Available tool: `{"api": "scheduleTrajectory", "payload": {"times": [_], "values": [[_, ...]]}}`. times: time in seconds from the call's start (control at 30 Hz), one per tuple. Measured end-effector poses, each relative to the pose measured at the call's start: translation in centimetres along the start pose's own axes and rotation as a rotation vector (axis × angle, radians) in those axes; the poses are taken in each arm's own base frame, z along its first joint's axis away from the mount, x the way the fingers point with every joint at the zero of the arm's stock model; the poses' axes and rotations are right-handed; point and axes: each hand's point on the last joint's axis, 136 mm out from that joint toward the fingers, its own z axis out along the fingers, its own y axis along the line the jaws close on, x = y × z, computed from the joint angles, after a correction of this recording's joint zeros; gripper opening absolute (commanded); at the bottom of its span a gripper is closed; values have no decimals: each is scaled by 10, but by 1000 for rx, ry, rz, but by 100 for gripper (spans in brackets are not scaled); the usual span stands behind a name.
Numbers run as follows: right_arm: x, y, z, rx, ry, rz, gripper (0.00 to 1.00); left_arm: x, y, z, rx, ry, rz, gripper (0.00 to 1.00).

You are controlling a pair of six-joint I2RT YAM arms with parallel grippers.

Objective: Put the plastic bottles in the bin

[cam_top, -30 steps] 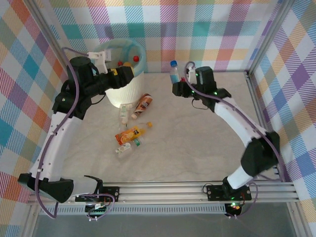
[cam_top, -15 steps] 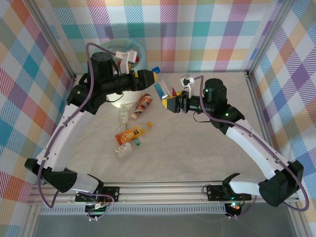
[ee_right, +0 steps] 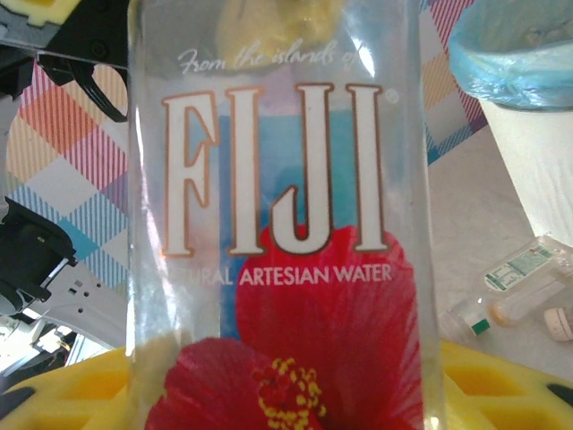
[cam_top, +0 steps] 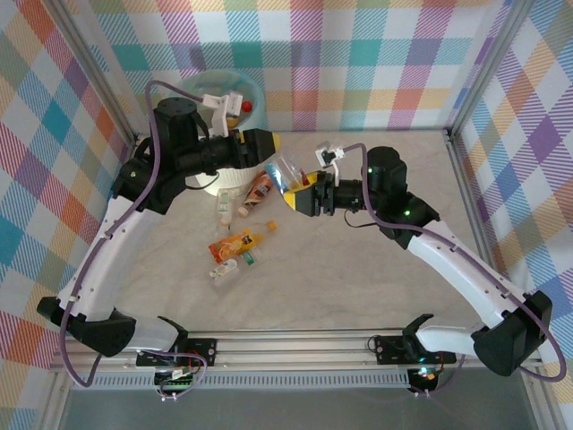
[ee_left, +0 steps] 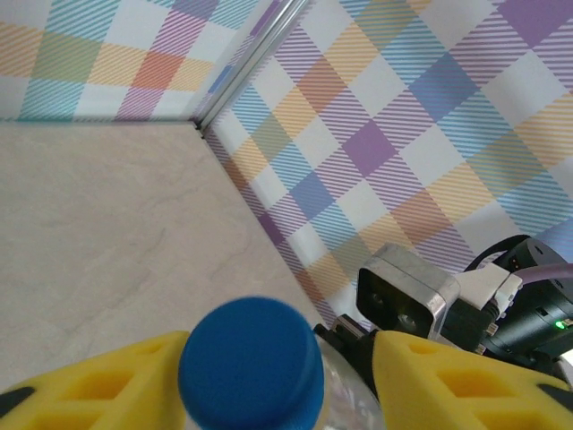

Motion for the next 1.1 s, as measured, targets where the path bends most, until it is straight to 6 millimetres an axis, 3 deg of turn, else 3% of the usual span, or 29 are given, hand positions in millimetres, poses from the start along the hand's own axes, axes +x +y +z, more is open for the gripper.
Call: {"api": "scheduleTrajectory", "payload": {"times": [0.3,0.43,0.53,0.8,1.0,1.1], "values": [[0,3,1,-10,1,-23,62,-1,2,-2,-17,-14,-11,21],[0,1,3,2,-2,-31,81,-4,3,-6,-34,-33,-8,0],[-2,-5,3,41,-14,-30,100,-12,10,-12,-90,-81,4,0],[-32,-13,-1,148,-81,-75,100,-44,29,-38,-276,-239,102,0],[-65,-12,6,172,-129,-119,100,-94,36,-66,-429,-382,237,0],[-75,-15,15,176,-133,-132,100,-123,52,-74,-535,-440,315,0]]}}
